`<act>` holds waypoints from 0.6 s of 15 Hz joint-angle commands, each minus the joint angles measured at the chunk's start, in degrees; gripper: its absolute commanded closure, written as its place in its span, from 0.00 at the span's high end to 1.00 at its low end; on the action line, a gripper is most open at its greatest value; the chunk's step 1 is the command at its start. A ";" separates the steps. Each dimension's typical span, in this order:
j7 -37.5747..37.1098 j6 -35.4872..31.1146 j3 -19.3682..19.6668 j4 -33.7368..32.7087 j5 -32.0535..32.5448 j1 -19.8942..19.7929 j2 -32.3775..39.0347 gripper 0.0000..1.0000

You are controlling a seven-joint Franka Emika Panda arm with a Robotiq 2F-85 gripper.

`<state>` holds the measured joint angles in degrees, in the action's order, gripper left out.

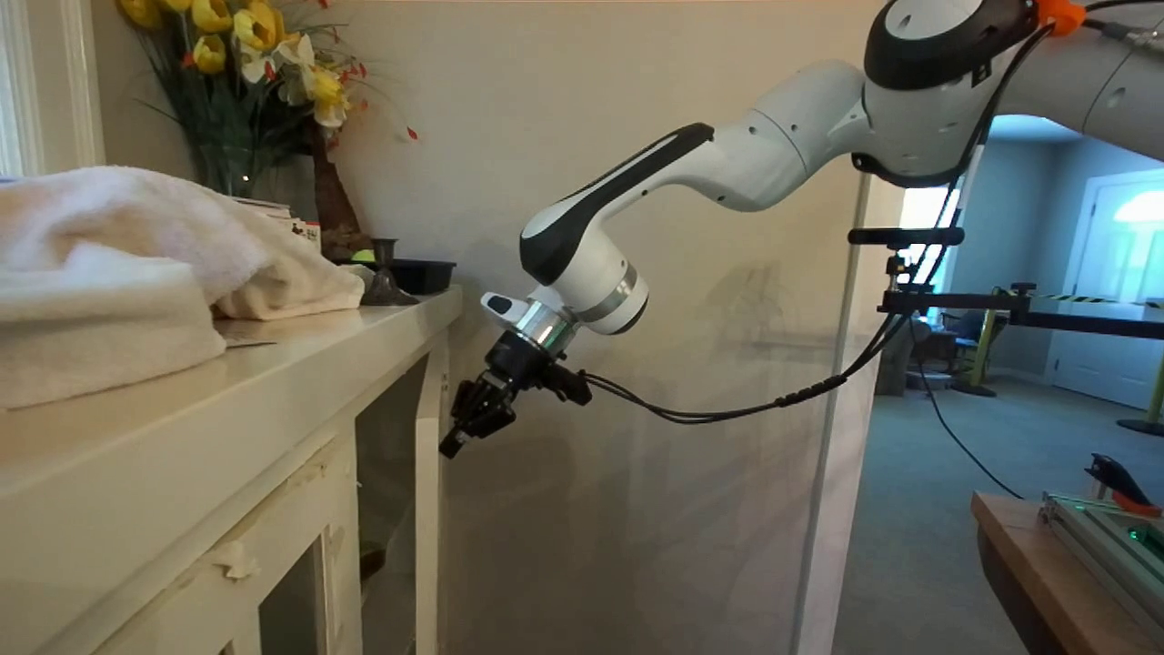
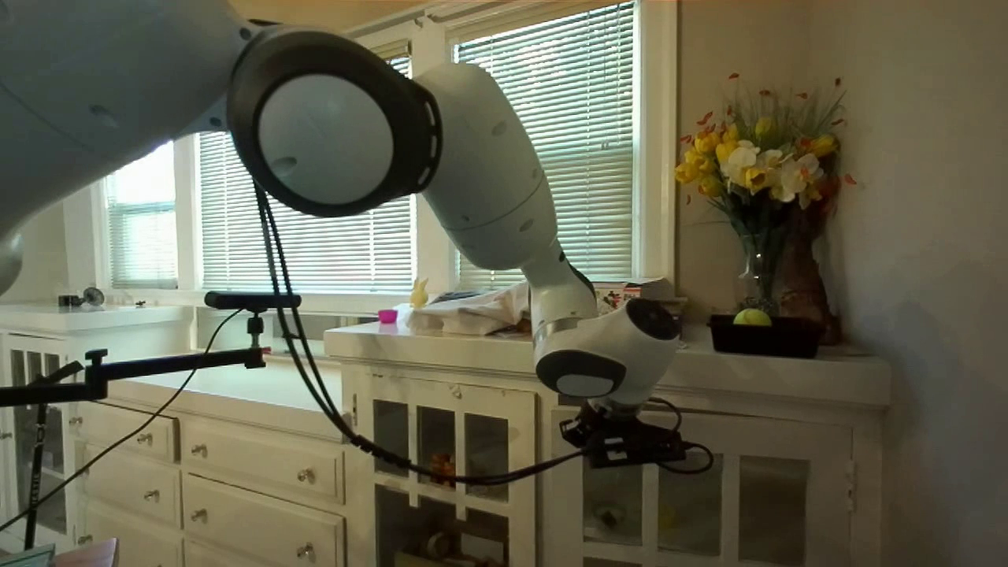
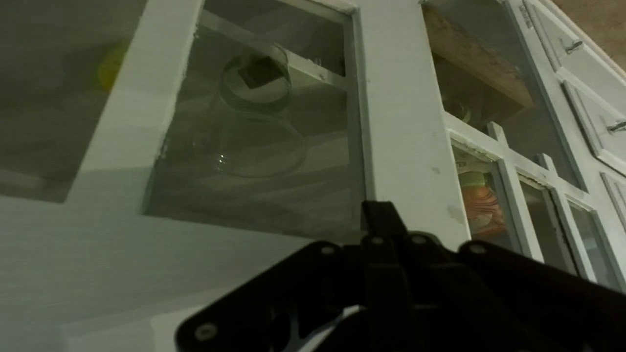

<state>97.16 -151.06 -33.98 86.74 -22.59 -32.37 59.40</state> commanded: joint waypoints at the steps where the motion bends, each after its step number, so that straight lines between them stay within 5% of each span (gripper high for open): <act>1: 6.35 1.18 -2.54 -6.48 -1.44 1.54 5.84 0.00; 9: 7.80 1.45 -4.56 -11.55 -2.16 3.24 9.54 0.00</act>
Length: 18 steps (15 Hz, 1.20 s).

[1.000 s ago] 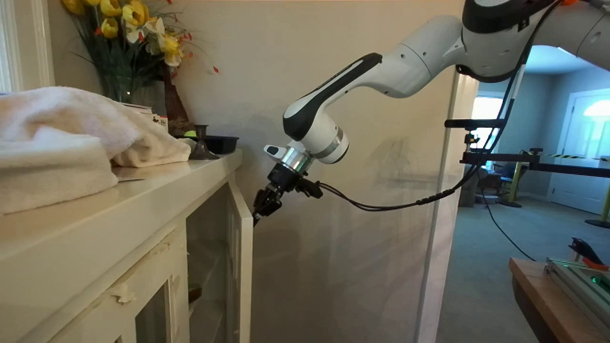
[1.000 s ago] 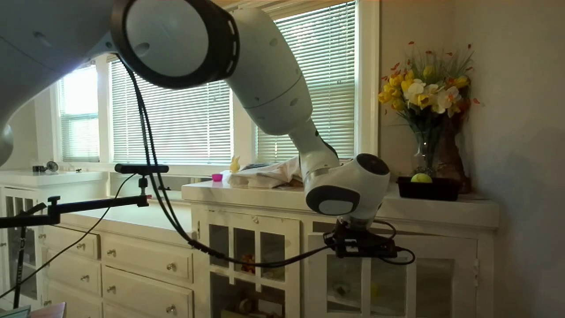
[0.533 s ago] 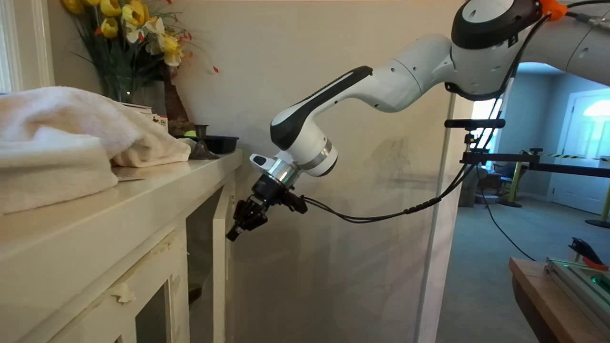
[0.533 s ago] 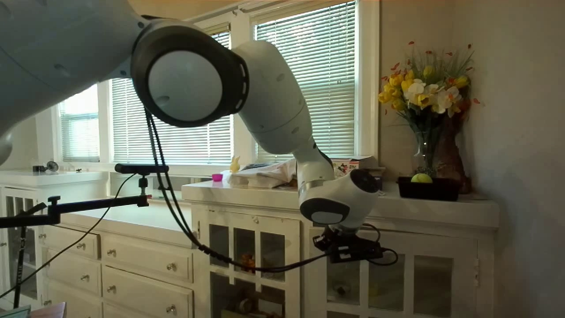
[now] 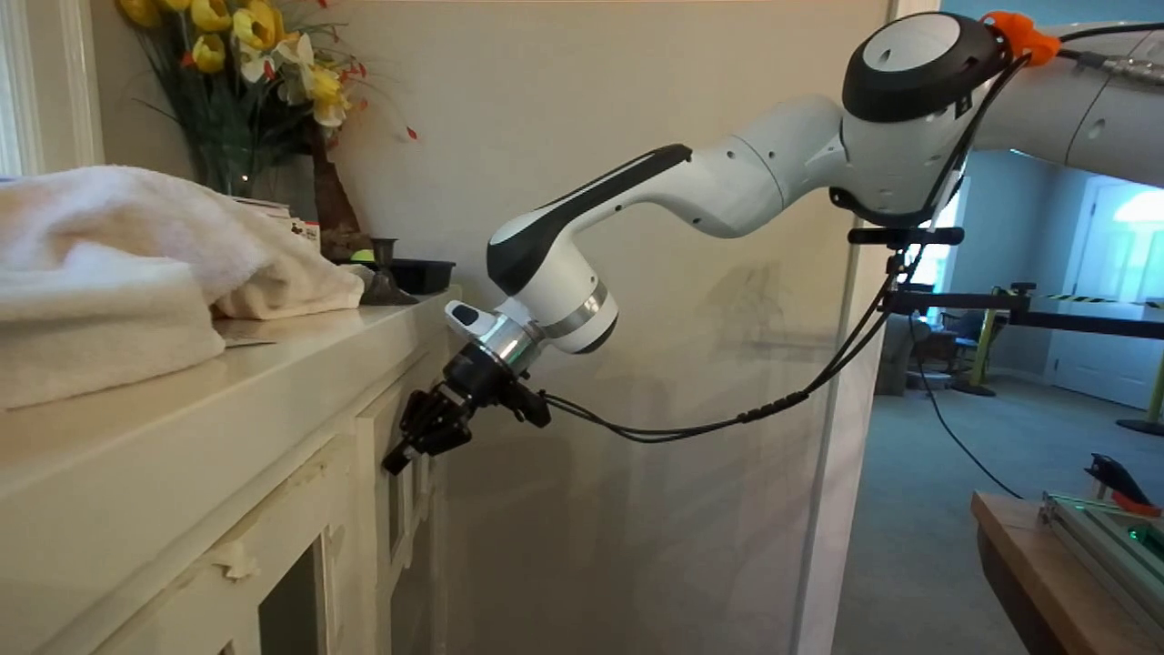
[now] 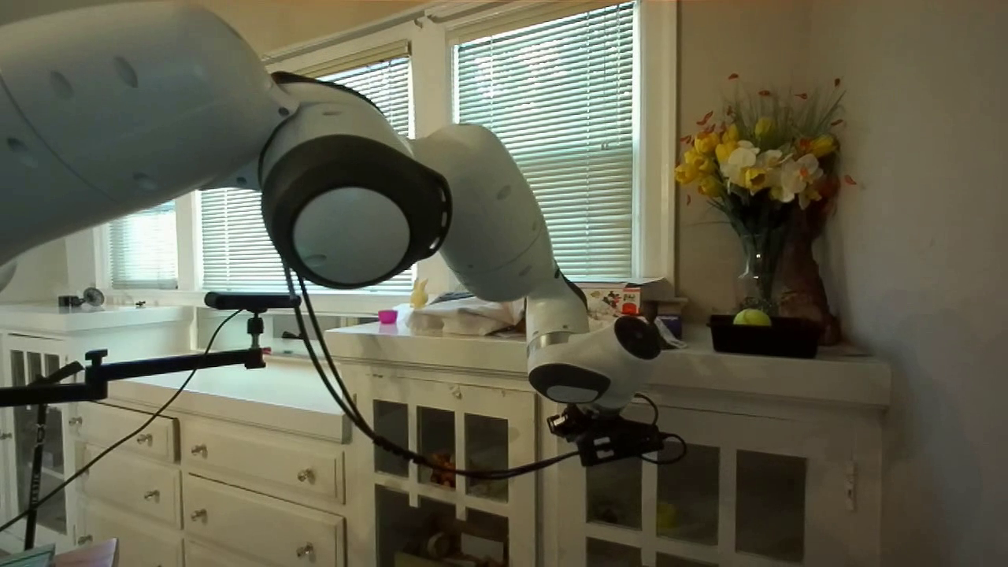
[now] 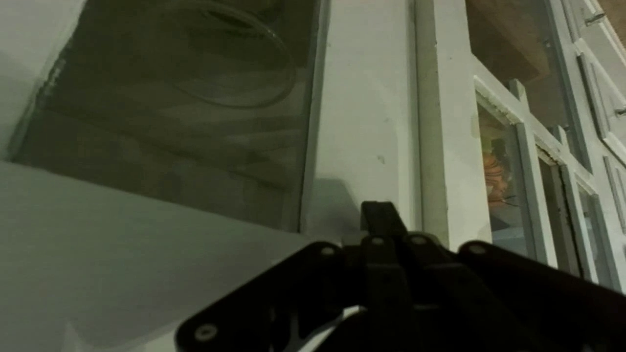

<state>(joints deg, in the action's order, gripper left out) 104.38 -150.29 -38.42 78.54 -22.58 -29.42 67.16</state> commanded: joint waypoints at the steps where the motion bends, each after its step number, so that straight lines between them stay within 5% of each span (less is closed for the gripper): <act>1: 0.24 -0.18 0.21 -2.55 -2.71 -0.49 1.11 0.00; 12: -13.68 -21.63 -0.17 6.08 -9.17 -13.62 -8.99 0.00; 15: -24.63 -28.86 3.39 10.66 -6.99 -13.48 -15.01 0.00; 18: -32.49 -30.55 14.56 15.29 -12.14 -7.30 -24.21 0.00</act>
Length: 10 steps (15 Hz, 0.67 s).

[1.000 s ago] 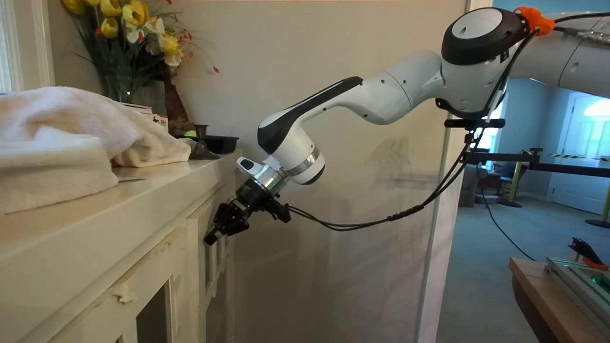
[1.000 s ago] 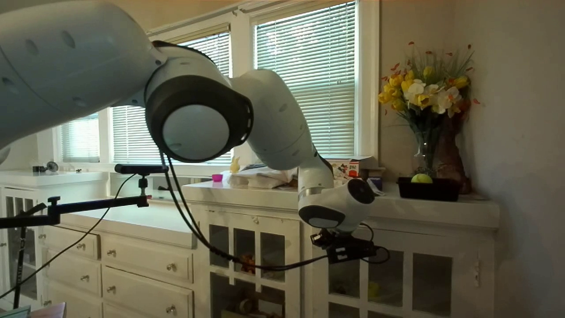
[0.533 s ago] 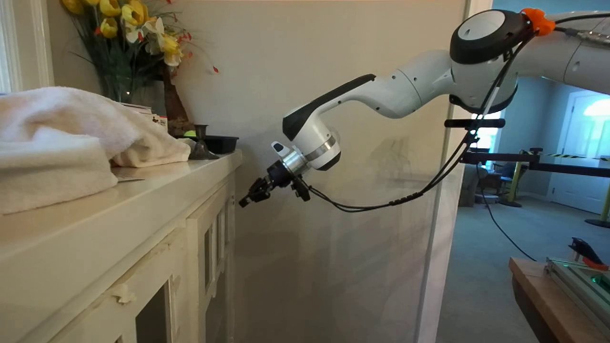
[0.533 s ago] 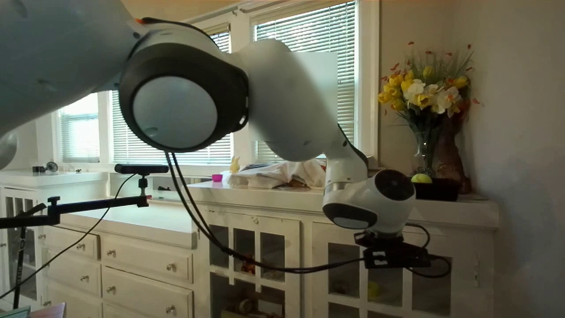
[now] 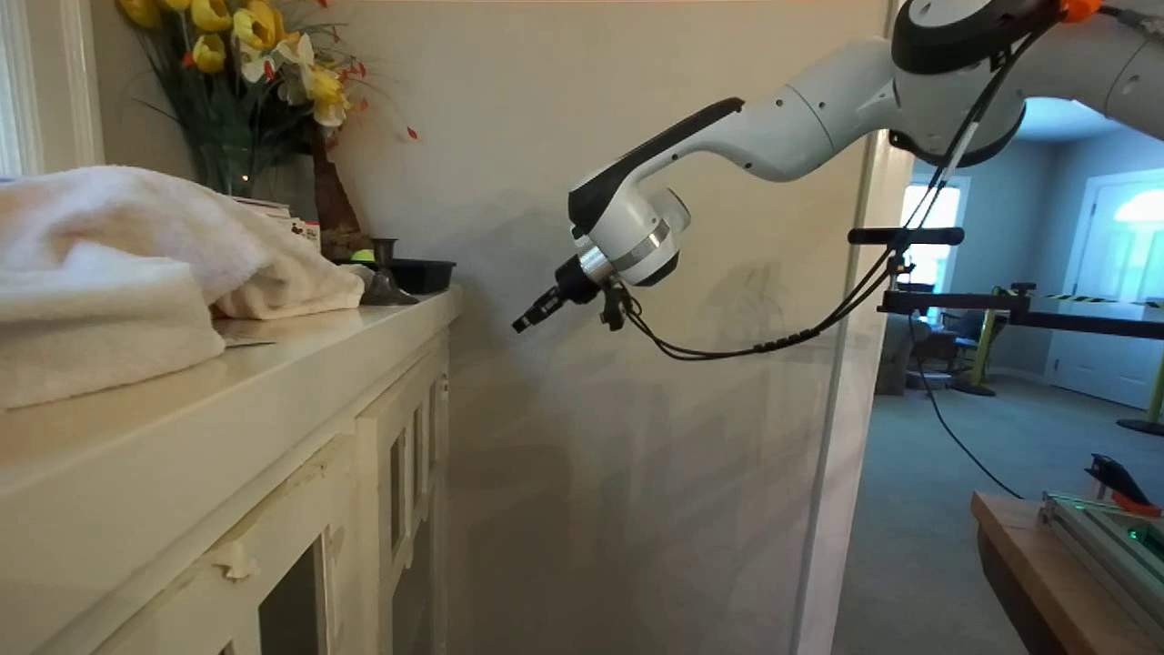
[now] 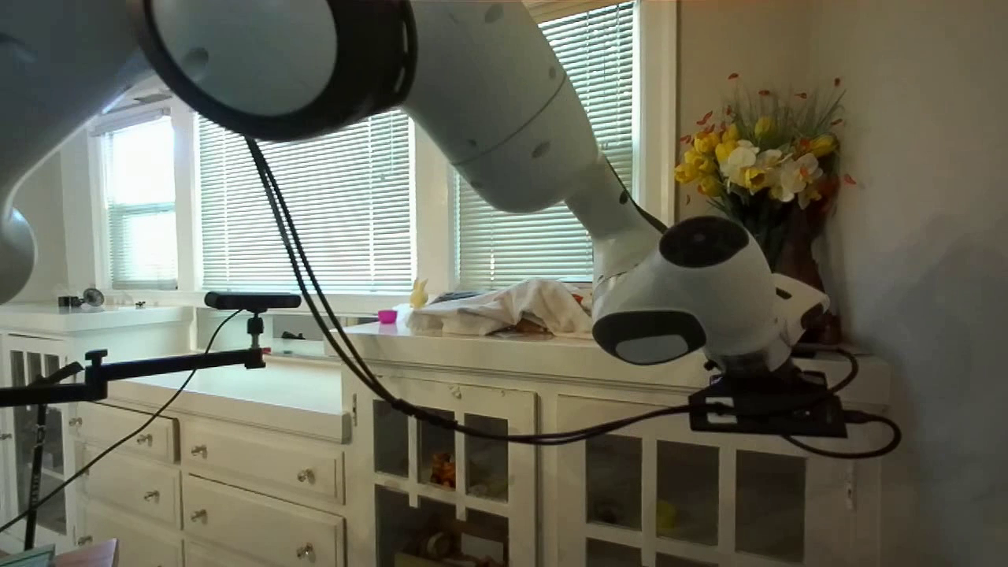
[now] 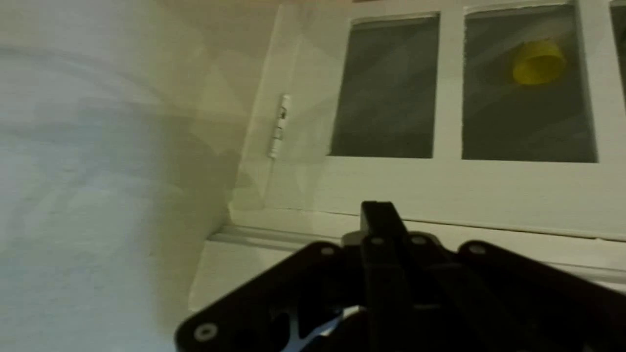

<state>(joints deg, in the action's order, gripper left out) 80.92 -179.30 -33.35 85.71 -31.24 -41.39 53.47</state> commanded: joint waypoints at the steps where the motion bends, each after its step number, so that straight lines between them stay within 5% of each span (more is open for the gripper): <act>1: -12.37 -0.49 13.86 9.76 -3.63 7.26 -13.53 0.00; 6: -33.10 8.04 32.79 13.96 9.14 19.66 -22.07 0.00; 10: -44.01 19.83 38.85 11.02 23.15 24.41 -24.99 0.00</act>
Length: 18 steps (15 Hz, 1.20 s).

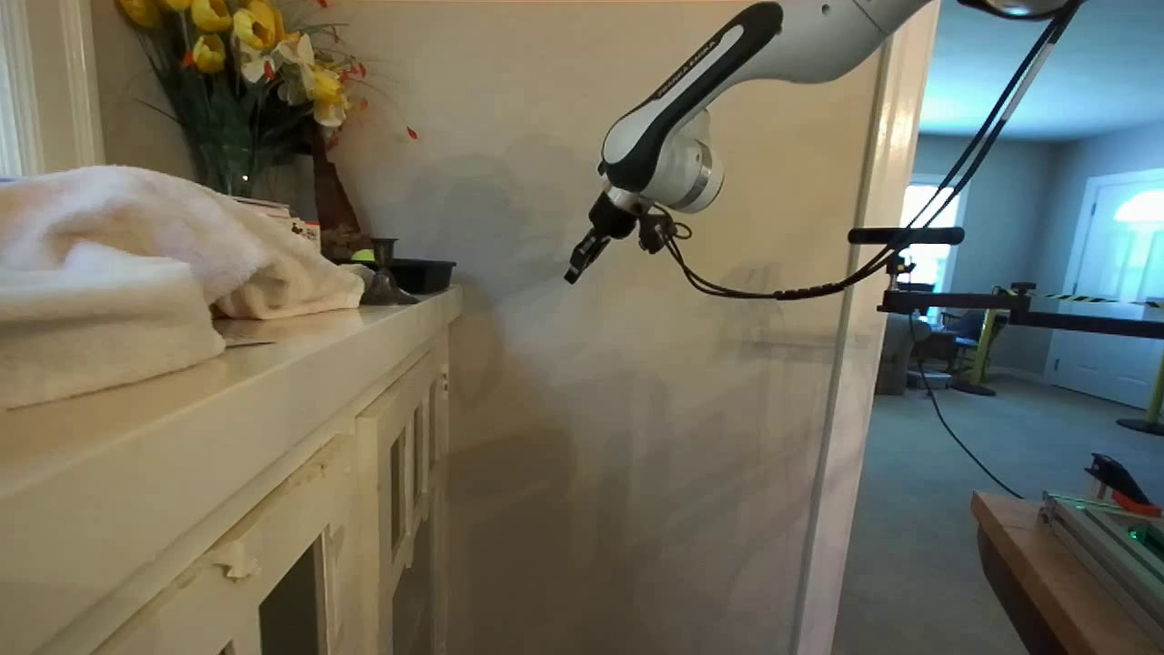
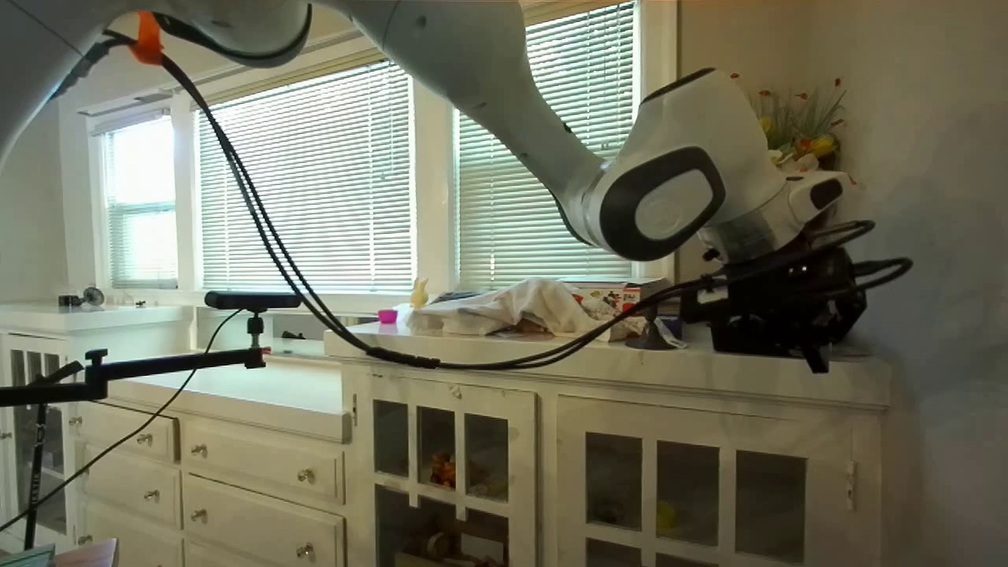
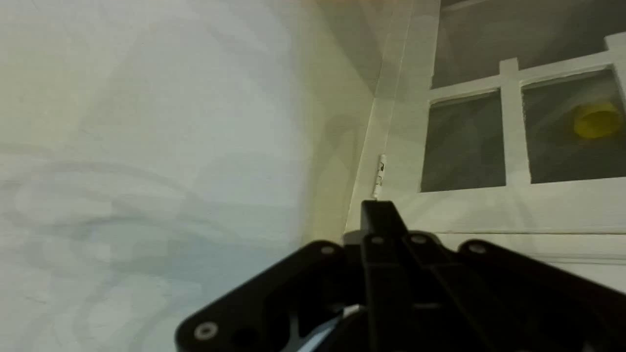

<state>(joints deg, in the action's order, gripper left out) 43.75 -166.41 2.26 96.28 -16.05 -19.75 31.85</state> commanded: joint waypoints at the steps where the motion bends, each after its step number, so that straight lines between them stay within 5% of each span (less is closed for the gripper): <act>1: -7.39 9.21 3.01 -0.43 10.37 2.98 -3.66 0.00; 10: 0.73 16.15 -6.32 -8.62 9.95 1.56 -2.22 0.00; 11: 1.59 15.98 -7.74 -9.35 8.53 1.05 -1.89 0.26; 18: 10.07 1.33 -18.49 -3.31 -13.01 -11.60 -4.82 0.68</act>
<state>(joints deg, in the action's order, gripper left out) 49.05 -159.69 -11.39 89.89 -20.57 -24.96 28.67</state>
